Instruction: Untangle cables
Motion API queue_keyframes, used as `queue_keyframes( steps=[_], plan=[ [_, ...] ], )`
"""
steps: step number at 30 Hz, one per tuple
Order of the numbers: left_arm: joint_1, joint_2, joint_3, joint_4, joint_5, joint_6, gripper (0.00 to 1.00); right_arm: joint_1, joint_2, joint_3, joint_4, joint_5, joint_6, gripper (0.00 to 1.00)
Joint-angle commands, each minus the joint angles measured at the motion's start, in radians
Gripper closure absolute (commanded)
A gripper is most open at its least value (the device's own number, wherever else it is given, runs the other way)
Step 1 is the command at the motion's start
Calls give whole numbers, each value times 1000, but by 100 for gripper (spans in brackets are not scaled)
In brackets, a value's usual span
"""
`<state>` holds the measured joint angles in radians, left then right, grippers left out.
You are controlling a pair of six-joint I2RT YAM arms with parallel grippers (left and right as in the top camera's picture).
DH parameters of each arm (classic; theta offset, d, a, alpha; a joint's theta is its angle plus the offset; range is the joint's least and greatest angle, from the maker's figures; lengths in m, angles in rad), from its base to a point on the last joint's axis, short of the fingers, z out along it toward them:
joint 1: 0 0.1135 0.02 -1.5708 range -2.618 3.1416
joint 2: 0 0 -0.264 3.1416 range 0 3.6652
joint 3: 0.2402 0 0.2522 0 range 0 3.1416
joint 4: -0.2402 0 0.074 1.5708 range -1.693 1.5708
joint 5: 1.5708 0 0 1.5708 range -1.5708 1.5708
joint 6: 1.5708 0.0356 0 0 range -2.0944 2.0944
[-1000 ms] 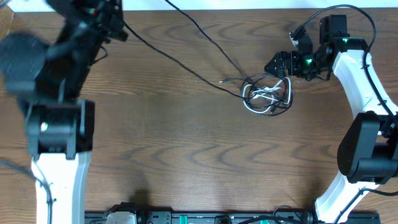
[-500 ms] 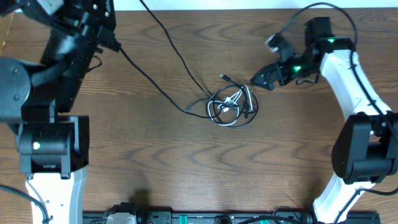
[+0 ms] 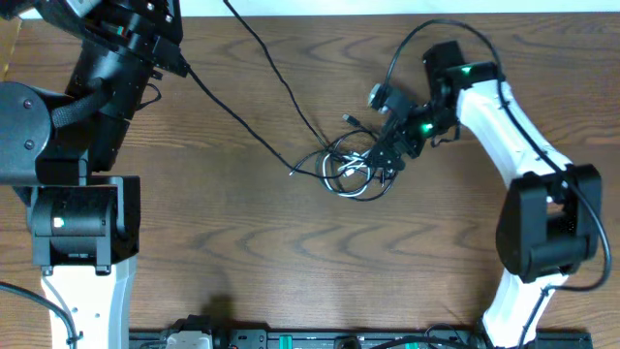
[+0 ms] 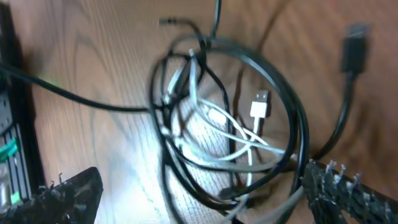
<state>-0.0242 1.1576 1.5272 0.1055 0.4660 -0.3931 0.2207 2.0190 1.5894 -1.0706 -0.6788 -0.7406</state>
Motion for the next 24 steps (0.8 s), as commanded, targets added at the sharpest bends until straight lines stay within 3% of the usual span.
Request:
queue_keyframes(
  steps=[1, 4, 8, 11, 15, 24],
  plan=[
    [0, -10, 16, 9, 1, -6, 93, 10, 58, 13, -5, 47, -47, 4],
    [0, -10, 16, 13, -32, -5, 93, 7, 94, 13, 2, 53, -46, 20],
    [2, -12, 16, 42, -97, -5, 93, -3, 113, 13, 27, 61, -7, 66],
    [3, -18, 16, 58, -154, -5, 93, -21, 113, 13, 81, 116, 117, 99],
    [21, -27, 16, 57, -201, 26, 93, -76, 113, 14, 174, 254, 375, 99],
    [154, -30, 16, -7, -253, 25, 93, -315, 111, 61, 183, 401, 720, 99]
  ],
)
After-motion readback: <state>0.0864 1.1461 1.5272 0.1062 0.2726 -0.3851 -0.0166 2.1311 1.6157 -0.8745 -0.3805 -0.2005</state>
